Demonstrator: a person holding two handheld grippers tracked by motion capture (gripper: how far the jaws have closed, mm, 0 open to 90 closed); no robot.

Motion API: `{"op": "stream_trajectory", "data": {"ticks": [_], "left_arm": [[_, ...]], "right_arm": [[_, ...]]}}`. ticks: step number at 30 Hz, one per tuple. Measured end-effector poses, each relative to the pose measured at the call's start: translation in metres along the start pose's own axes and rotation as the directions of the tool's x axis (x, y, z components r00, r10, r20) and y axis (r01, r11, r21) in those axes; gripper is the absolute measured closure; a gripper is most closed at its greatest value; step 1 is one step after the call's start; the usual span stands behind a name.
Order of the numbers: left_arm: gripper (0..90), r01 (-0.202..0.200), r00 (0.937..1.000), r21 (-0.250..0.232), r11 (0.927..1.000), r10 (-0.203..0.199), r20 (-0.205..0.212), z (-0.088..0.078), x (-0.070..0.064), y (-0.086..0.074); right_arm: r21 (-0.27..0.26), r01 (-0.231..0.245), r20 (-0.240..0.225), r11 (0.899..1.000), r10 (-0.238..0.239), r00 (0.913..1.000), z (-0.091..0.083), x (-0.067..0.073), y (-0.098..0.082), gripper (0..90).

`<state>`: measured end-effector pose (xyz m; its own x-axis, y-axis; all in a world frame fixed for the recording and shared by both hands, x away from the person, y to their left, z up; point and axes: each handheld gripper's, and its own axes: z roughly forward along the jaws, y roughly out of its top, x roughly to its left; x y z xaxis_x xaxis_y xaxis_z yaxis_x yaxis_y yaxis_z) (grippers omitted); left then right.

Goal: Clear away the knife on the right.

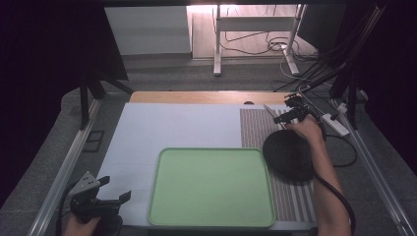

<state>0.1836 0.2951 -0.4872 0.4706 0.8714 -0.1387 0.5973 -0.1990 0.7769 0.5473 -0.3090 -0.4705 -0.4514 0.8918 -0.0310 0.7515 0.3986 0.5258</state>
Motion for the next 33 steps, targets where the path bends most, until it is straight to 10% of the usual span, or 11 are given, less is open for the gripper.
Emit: {"op": "stream_trajectory", "data": {"ticks": [12, 28, 33], "left_arm": [[3.4, -0.003, 1.0000, 0.002, 1.0000, 0.003, -0.002, 0.000, 0.000, 0.000], [3.4, -0.010, 0.9999, 0.007, 0.9999, 0.010, -0.006, 0.000, -0.001, 0.000], [3.4, -0.014, 0.9999, 0.009, 0.9999, 0.014, -0.008, 0.000, -0.002, 0.000]], "right_arm": [[0.102, 0.011, 0.089, 0.995, -0.020, 0.9958, 0.016, -0.017, -0.016, 8.4], [0.146, 0.063, -0.010, 0.987, -0.062, 0.9980, 0.009, -0.024, -0.021, 73.8], [0.170, 0.110, 0.004, 0.979, -0.113, 0.9936, 0.007, -0.024, -0.021, 80.1]]}}
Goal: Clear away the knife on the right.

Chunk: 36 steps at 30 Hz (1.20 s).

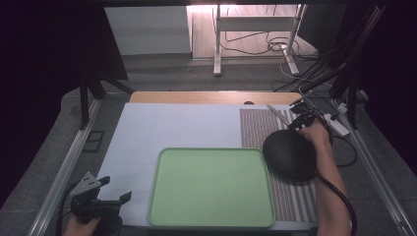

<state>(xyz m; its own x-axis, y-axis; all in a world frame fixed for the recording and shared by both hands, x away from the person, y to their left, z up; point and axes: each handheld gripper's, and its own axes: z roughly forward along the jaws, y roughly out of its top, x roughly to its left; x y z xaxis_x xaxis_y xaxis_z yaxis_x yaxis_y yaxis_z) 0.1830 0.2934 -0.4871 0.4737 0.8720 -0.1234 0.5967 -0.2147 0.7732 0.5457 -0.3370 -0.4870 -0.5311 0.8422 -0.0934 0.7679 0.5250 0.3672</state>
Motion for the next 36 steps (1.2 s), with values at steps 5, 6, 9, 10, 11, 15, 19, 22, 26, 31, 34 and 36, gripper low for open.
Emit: {"op": "stream_trajectory", "data": {"ticks": [5, 6, 9, 10, 11, 15, 19, 22, 26, 31, 34, 36], "left_arm": [[3.5, 0.000, 1.0000, 0.000, 1.0000, 0.000, 0.000, 0.000, 0.000, 0.000], [3.5, 0.000, 1.0000, -0.001, 1.0000, 0.000, 0.000, 0.000, 0.000, 0.000], [3.5, -0.001, 1.0000, 0.000, 1.0000, 0.001, 0.000, 0.000, 0.000, 0.000], [3.5, -0.001, 1.0000, 0.000, 1.0000, 0.001, 0.000, 0.000, 0.000, 0.000], [3.5, -0.001, 1.0000, 0.000, 1.0000, 0.001, 0.000, 0.000, 0.000, 0.000], [3.5, -0.001, 1.0000, -0.001, 1.0000, 0.001, 0.000, 0.000, 0.000, 0.000], [3.5, 0.000, 1.0000, -0.001, 1.0000, 0.000, 0.000, 0.000, 0.000, 0.000], [3.5, 0.002, 1.0000, -0.002, 1.0000, -0.002, 0.002, 0.000, 0.000, 0.000], [3.5, 0.002, 1.0000, -0.001, 1.0000, -0.002, 0.002, 0.000, 0.000, 0.001], [3.5, -0.003, 1.0000, 0.000, 1.0000, 0.003, 0.001, 0.000, 0.000, 0.001], [3.5, -0.004, 1.0000, 0.000, 1.0000, 0.004, 0.002, 0.001, 0.000, 0.001], [3.5, -0.005, 1.0000, -0.001, 1.0000, 0.005, 0.002, 0.001, 0.000, 0.001]], "right_arm": [[0.000, 0.023, -0.005, 1.000, -0.023, 0.9997, -0.001, -0.002, -0.001, 80.2], [0.000, 0.023, 0.003, 1.000, -0.023, 0.9997, -0.002, -0.003, -0.002, 80.2], [-0.019, -0.001, 0.002, 1.000, 0.002, 1.0000, -0.004, -0.008, -0.004, 80.3], [-0.032, -0.013, 0.005, 0.999, 0.013, 0.9999, -0.005, -0.010, -0.005, 80.3], [-0.037, -0.016, 0.009, 0.999, 0.017, 0.9998, -0.007, -0.011, -0.006, 80.3], [-0.061, -0.040, 0.011, 0.997, 0.041, 0.9991, -0.013, -0.016, -0.009, 80.3], [-0.067, -0.051, 0.034, 0.996, 0.053, 0.9980, -0.020, -0.022, -0.012, 80.3], [-0.081, -0.066, 0.034, 0.995, 0.069, 0.9970, -0.028, -0.027, -0.014, 80.3], [-0.101, -0.075, -0.006, 0.992, 0.074, 0.9972, -0.043, -0.022, -0.018, 80.3], [-0.100, -0.052, -0.037, 0.994, 0.049, 0.9981, -0.048, -0.007, -0.019, 80.3], [-0.104, -0.038, -0.078, 0.994, 0.030, 0.9965, -0.052, 0.015, -0.020, 80.2], [-0.103, -0.036, -0.086, 0.994, 0.027, 0.9959, -0.053, 0.018, -0.020, 80.2]]}}
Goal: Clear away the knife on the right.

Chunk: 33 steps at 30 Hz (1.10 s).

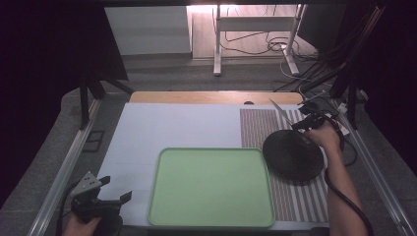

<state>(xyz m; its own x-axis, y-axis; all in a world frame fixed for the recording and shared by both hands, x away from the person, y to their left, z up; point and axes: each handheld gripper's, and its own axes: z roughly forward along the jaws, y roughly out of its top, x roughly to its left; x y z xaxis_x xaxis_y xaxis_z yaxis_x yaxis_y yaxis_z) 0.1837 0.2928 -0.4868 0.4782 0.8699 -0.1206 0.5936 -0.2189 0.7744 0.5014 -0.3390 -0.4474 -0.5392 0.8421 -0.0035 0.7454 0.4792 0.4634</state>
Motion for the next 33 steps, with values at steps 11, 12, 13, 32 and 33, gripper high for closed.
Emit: {"op": "stream_trajectory", "data": {"ticks": [11, 12, 13, 32, 33], "left_arm": [[3.4, -0.003, 1.0000, 0.001, 1.0000, 0.003, -0.001, 0.000, -0.001, 0.000], [3.4, -0.004, 1.0000, 0.001, 1.0000, 0.004, -0.001, 0.000, -0.001, 0.000], [3.4, -0.006, 1.0000, 0.001, 1.0000, 0.006, -0.001, 0.000, -0.001, 0.000], [3.4, -0.015, 0.9999, -0.004, 0.9999, 0.015, -0.002, 0.000, -0.002, 0.000], [3.4, -0.017, 0.9999, -0.004, 0.9998, 0.017, -0.003, 0.000, -0.002, 0.000]], "right_arm": [[0.029, 0.062, -0.039, 0.998, -0.061, 0.9974, -0.004, 0.054, -0.015, 80.2], [0.032, 0.068, -0.040, 0.997, -0.066, 0.9970, -0.004, 0.058, -0.016, 80.2], [0.034, 0.077, -0.045, 0.996, -0.076, 0.9961, -0.004, 0.064, -0.017, 80.2], [0.052, 0.228, -0.124, 0.972, -0.220, 0.9676, -0.009, 0.164, -0.047, 80.1], [0.052, 0.228, -0.124, 0.972, -0.220, 0.9676, -0.009, 0.164, -0.047, 80.1]]}}
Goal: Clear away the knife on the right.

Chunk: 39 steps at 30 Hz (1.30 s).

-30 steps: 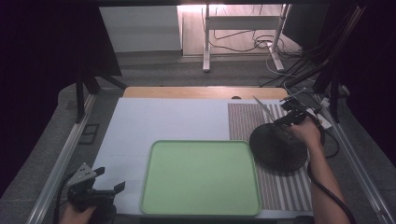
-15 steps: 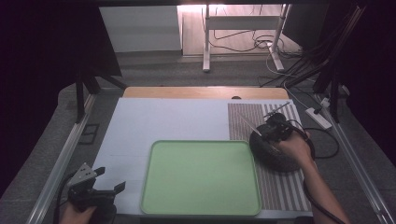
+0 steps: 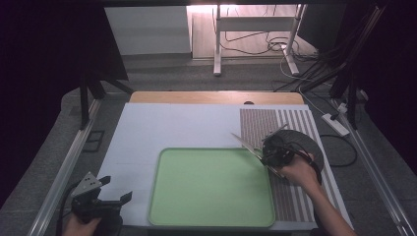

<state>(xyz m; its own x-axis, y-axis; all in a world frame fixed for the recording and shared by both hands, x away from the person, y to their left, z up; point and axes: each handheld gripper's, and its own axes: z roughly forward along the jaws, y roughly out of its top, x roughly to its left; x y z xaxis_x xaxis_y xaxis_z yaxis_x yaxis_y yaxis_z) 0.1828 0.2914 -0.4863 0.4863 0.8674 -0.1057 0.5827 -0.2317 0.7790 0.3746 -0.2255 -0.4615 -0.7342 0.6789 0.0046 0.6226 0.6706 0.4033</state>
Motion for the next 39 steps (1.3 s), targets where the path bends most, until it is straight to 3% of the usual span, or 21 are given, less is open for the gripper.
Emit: {"op": "stream_trajectory", "data": {"ticks": [1, 5, 7, 18, 26, 27, 31, 32, 33, 35, 37, 38, 39], "left_arm": [[3.4, -0.001, 1.0000, 0.001, 1.0000, 0.001, -0.001, 0.000, 0.000, 0.000], [3.4, -0.003, 1.0000, 0.001, 1.0000, 0.003, -0.002, 0.000, 0.000, 0.000], [3.4, -0.003, 1.0000, 0.002, 1.0000, 0.003, -0.002, 0.000, 0.000, 0.000], [3.4, -0.004, 1.0000, 0.003, 1.0000, 0.004, -0.003, 0.001, -0.001, 0.000], [3.4, -0.007, 1.0000, 0.003, 1.0000, 0.007, -0.002, 0.001, -0.001, 0.001], [3.4, -0.007, 1.0000, 0.003, 1.0000, 0.007, -0.002, 0.001, -0.001, 0.001], [3.4, -0.001, 1.0000, 0.002, 1.0000, 0.001, -0.002, 0.001, 0.000, 0.001], [3.4, 0.001, 1.0000, 0.002, 1.0000, -0.001, -0.001, 0.001, 0.000, 0.001], [3.4, 0.001, 1.0000, 0.001, 1.0000, -0.001, -0.001, 0.001, 0.000, 0.001], [3.4, 0.001, 1.0000, 0.002, 1.0000, -0.001, -0.002, 0.001, 0.000, 0.001], [3.4, 0.000, 1.0000, 0.001, 1.0000, 0.000, -0.001, 0.001, 0.000, 0.001], [3.4, 0.000, 1.0000, 0.001, 1.0000, 0.000, -0.001, 0.001, 0.000, 0.001], [3.4, 0.001, 1.0000, 0.000, 1.0000, -0.001, -0.001, 0.001, 0.000, 0.000]], "right_arm": [[0.006, 0.014, -0.010, 1.000, -0.014, 0.9999, 0.003, 0.012, -0.002, 80.1], [0.018, 0.039, -0.025, 0.999, -0.038, 0.9990, 0.006, 0.026, -0.005, 80.1], [0.030, 0.064, -0.039, 0.997, -0.063, 0.9973, 0.008, 0.041, -0.007, 80.1], [0.053, 0.107, -0.092, 0.993, -0.102, 0.9906, 0.013, 0.084, -0.018, 80.1], [0.092, 0.134, -0.106, 0.987, -0.124, 0.9866, 0.024, 0.091, -0.024, 79.3], [0.059, 0.132, -0.128, 0.989, -0.124, 0.9840, 0.020, 0.090, -0.022, 78.1], [0.008, 0.149, -0.122, 0.989, -0.147, 0.9816, 0.013, 0.091, -0.015, 77.9], [-0.027, 0.199, -0.124, 0.980, -0.201, 0.9718, 0.011, 0.096, -0.008, 86.5], [-0.035, 0.215, -0.124, 0.976, -0.217, 0.9681, 0.012, 0.099, -0.005, 89.8], [-0.046, 0.230, -0.120, 0.972, -0.234, 0.9647, 0.014, 0.102, -0.001, 89.9], [-0.036, 0.278, -0.128, 0.960, -0.281, 0.9512, 0.027, 0.112, 0.014, 89.9], [-0.036, 0.278, -0.128, 0.960, -0.281, 0.9512, 0.027, 0.112, 0.014, 89.9], [-0.025, 0.309, -0.131, 0.951, -0.310, 0.9417, 0.038, 0.116, 0.020, 89.9]]}}
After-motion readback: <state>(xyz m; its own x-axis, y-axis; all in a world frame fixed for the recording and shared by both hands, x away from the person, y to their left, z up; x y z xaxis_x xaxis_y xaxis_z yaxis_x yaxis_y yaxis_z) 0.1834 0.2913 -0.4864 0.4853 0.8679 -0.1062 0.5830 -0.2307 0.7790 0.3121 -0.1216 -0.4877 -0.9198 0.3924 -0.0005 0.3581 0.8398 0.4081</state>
